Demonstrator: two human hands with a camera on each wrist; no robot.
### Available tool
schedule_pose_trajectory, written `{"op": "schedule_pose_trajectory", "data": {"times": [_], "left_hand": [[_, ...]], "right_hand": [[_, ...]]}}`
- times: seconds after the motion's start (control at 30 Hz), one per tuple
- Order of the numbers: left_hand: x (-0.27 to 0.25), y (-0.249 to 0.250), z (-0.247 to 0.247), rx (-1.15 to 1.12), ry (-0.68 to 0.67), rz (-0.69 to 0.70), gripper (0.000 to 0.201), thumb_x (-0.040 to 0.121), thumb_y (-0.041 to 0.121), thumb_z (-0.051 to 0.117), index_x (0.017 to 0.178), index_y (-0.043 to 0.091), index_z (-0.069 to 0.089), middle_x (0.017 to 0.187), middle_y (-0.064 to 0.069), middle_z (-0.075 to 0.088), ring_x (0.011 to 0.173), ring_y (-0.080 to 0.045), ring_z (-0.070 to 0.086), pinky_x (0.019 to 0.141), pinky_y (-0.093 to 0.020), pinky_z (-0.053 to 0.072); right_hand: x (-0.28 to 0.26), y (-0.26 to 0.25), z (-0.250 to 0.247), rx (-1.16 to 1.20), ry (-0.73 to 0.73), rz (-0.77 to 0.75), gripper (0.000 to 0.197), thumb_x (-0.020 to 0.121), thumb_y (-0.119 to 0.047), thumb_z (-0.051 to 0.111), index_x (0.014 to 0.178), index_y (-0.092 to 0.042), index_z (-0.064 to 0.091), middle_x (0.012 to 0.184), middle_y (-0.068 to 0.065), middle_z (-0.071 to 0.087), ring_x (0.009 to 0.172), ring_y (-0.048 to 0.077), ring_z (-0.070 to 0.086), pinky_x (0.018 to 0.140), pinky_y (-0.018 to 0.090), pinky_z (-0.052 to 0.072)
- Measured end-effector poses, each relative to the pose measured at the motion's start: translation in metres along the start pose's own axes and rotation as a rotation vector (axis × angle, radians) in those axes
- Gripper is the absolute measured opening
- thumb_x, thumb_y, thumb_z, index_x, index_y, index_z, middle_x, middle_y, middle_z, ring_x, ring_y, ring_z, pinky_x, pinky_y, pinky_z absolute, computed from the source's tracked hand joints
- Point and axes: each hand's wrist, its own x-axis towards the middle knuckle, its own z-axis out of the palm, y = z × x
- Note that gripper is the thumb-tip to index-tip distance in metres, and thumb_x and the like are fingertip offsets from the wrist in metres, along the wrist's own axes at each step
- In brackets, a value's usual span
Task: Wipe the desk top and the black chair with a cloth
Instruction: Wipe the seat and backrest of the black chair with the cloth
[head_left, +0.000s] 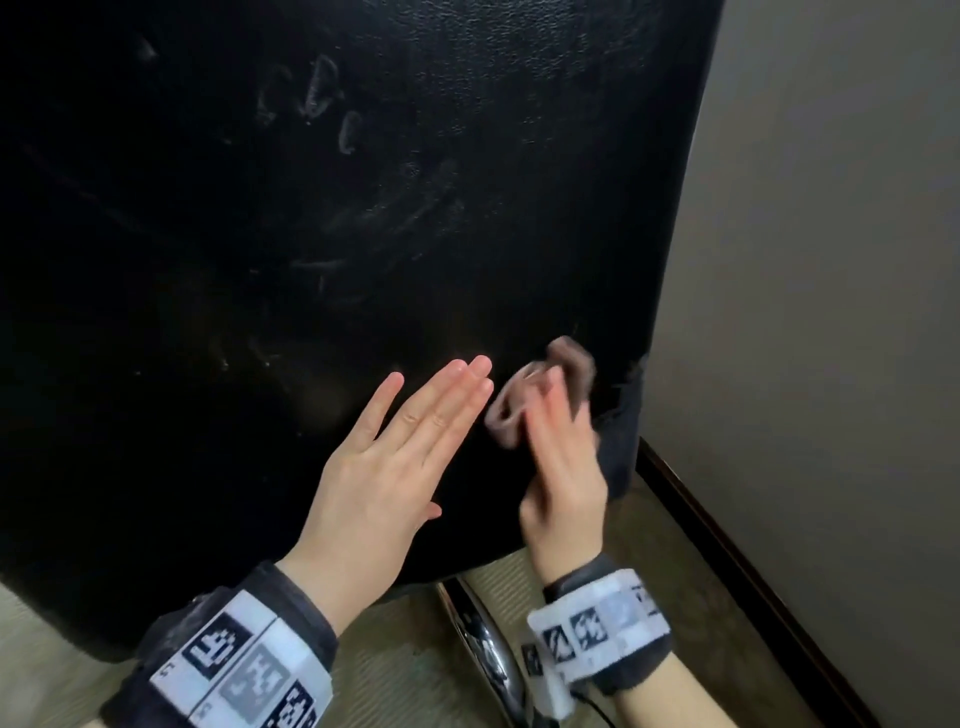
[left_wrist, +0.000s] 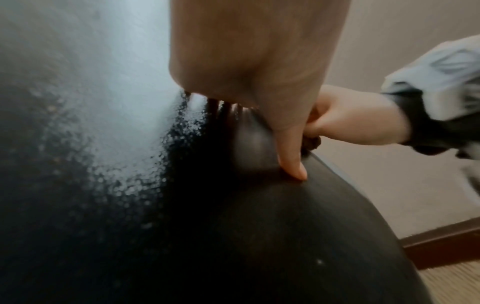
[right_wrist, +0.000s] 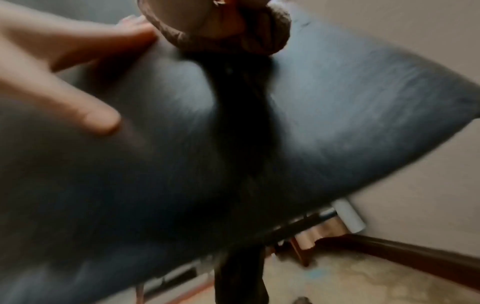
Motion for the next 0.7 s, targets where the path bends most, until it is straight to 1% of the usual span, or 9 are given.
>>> {"op": "schedule_pose_trajectory", "data": {"times": [0.1,0.13,0.2,0.27,0.3,0.37,0.47,0.57,0.7], "left_hand": [[-0.001,0.0,-0.002,-0.016,0.002,-0.003,0.118,0.062,0.046,0.08,0.151,0.008,0.012,0.16,-0.007,0.0,0.147,-0.02,0.002,0.119,-0.042,-0.002],[-0.002,0.0,-0.002,-0.018,-0.001,-0.005,0.118,0.062,0.046,0.08,0.151,0.008,0.012,0.16,-0.007,0.001,0.147,-0.02,0.002,0.119,-0.042,-0.002],[-0.001,0.0,-0.002,-0.022,-0.009,-0.007,0.118,0.062,0.045,0.081,0.151,0.009,0.012,0.16,-0.006,0.002,0.147,-0.02,0.003,0.119,-0.042,-0.002],[-0.001,0.0,-0.002,-0.027,-0.013,-0.008,0.119,0.061,0.045,0.081,0.151,0.009,0.012,0.16,-0.006,0.002,0.147,-0.02,0.003,0.119,-0.042,-0.002],[-0.001,0.001,-0.002,-0.02,-0.015,-0.01,0.119,0.061,0.045,0.081,0.151,0.009,0.011,0.16,-0.007,0.001,0.147,-0.02,0.002,0.119,-0.042,-0.003],[0.0,0.002,-0.002,-0.017,-0.012,-0.013,0.12,0.061,0.045,0.081,0.151,0.008,0.011,0.16,-0.007,0.0,0.147,-0.02,0.001,0.119,-0.042,-0.004],[0.0,0.002,-0.002,-0.042,0.0,-0.014,0.12,0.06,0.043,0.083,0.151,0.008,0.013,0.159,-0.007,0.002,0.147,-0.021,0.003,0.119,-0.042,-0.001],[0.001,0.002,-0.003,-0.041,0.0,-0.012,0.119,0.059,0.043,0.083,0.15,0.008,0.016,0.159,-0.007,0.004,0.147,-0.02,0.004,0.119,-0.042,-0.001],[0.002,0.002,-0.002,-0.04,-0.015,-0.021,0.12,0.058,0.044,0.083,0.15,0.008,0.015,0.159,-0.007,0.004,0.147,-0.02,0.003,0.119,-0.042,-0.001]], "right_hand": [[-0.003,0.01,-0.005,-0.002,-0.088,-0.174,0.041,0.096,-0.001,0.042,0.137,-0.004,0.039,0.148,0.005,0.032,0.139,0.034,0.029,0.113,0.05,0.025],[0.008,0.016,-0.01,-0.013,-0.034,-0.126,0.047,0.09,0.009,0.042,0.136,-0.002,0.041,0.147,0.008,0.034,0.139,0.032,0.03,0.115,0.048,0.022],[0.038,0.031,-0.021,-0.015,0.156,0.139,0.068,0.072,0.021,0.036,0.137,0.001,0.041,0.146,0.01,0.034,0.141,0.02,0.027,0.117,0.044,0.02],[0.055,0.034,-0.026,0.027,0.309,0.399,0.071,0.07,0.015,0.033,0.139,-0.001,0.041,0.145,0.008,0.038,0.139,0.017,0.03,0.114,0.041,0.025],[0.052,0.028,-0.025,0.039,0.31,0.406,0.069,0.073,0.011,0.033,0.14,-0.003,0.04,0.144,0.007,0.039,0.139,0.02,0.032,0.113,0.039,0.026],[0.022,0.008,-0.013,0.03,0.151,0.257,0.068,0.078,0.004,0.033,0.144,-0.011,0.032,0.149,0.005,0.031,0.142,0.021,0.025,0.116,0.036,0.024],[-0.023,-0.007,0.001,-0.016,-0.079,0.047,0.061,0.087,-0.001,0.044,0.144,-0.014,0.029,0.156,-0.001,0.02,0.144,0.027,0.02,0.115,0.048,0.022],[0.013,0.0,-0.008,0.022,-0.032,0.023,0.071,0.076,0.019,0.046,0.141,-0.006,0.035,0.151,0.011,0.03,0.141,0.035,0.024,0.116,0.053,0.016],[0.084,0.001,-0.026,0.001,0.161,0.065,0.073,0.068,0.023,0.034,0.139,0.003,0.035,0.149,0.016,0.028,0.14,0.036,0.024,0.118,0.047,0.011]]}}
